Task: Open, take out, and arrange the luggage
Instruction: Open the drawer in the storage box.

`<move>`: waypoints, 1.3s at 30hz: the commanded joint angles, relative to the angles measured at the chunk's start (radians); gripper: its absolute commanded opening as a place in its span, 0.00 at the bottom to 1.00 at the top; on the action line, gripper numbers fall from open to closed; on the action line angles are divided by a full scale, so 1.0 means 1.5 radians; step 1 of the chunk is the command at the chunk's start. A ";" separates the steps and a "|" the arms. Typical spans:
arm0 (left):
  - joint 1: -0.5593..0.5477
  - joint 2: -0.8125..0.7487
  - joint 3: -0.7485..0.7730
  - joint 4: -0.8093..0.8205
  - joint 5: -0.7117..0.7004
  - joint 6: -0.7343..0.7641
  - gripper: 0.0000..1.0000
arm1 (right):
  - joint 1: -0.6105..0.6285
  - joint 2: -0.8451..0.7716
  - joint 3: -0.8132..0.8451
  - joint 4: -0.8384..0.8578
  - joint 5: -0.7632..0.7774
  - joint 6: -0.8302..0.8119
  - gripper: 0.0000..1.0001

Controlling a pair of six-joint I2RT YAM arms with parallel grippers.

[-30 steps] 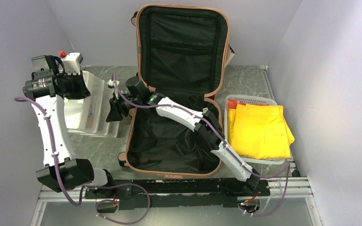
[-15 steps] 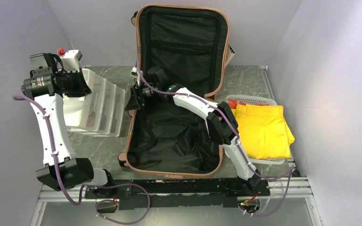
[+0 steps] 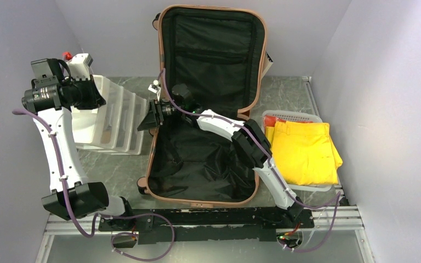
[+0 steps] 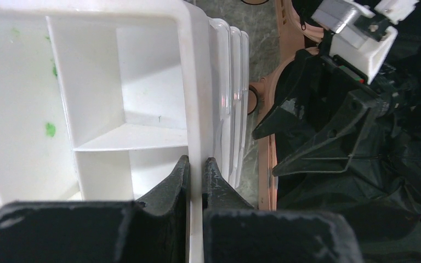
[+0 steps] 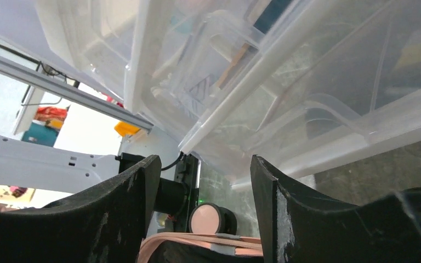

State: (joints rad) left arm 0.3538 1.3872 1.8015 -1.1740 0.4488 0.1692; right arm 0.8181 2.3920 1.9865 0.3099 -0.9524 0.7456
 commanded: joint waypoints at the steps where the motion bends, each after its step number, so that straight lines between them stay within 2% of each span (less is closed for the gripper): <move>1: 0.006 -0.036 0.040 0.108 0.035 0.008 0.05 | 0.003 0.024 0.021 0.100 -0.011 0.075 0.66; 5: 0.007 -0.033 0.052 0.106 0.041 0.005 0.05 | 0.001 0.040 0.020 0.127 -0.001 0.100 0.66; 20: 0.011 -0.051 0.031 0.108 0.053 0.002 0.05 | 0.007 0.099 0.016 0.353 0.014 0.283 0.67; 24: 0.011 -0.055 0.021 0.111 0.054 0.001 0.05 | 0.010 0.102 0.015 0.359 0.027 0.303 0.67; 27: 0.012 -0.057 0.015 0.111 0.052 0.002 0.05 | 0.012 0.103 0.009 0.411 0.036 0.349 0.67; 32: 0.012 -0.060 -0.014 0.122 0.017 0.015 0.05 | 0.013 0.090 -0.021 0.515 0.041 0.433 0.68; 39: 0.012 -0.084 -0.088 0.185 -0.096 0.032 0.05 | -0.003 0.043 -0.092 0.584 0.036 0.493 0.67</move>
State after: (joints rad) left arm 0.3691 1.3212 1.6794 -1.1011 0.4213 0.1616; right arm 0.8246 2.5534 1.8847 0.9916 -0.9009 1.3983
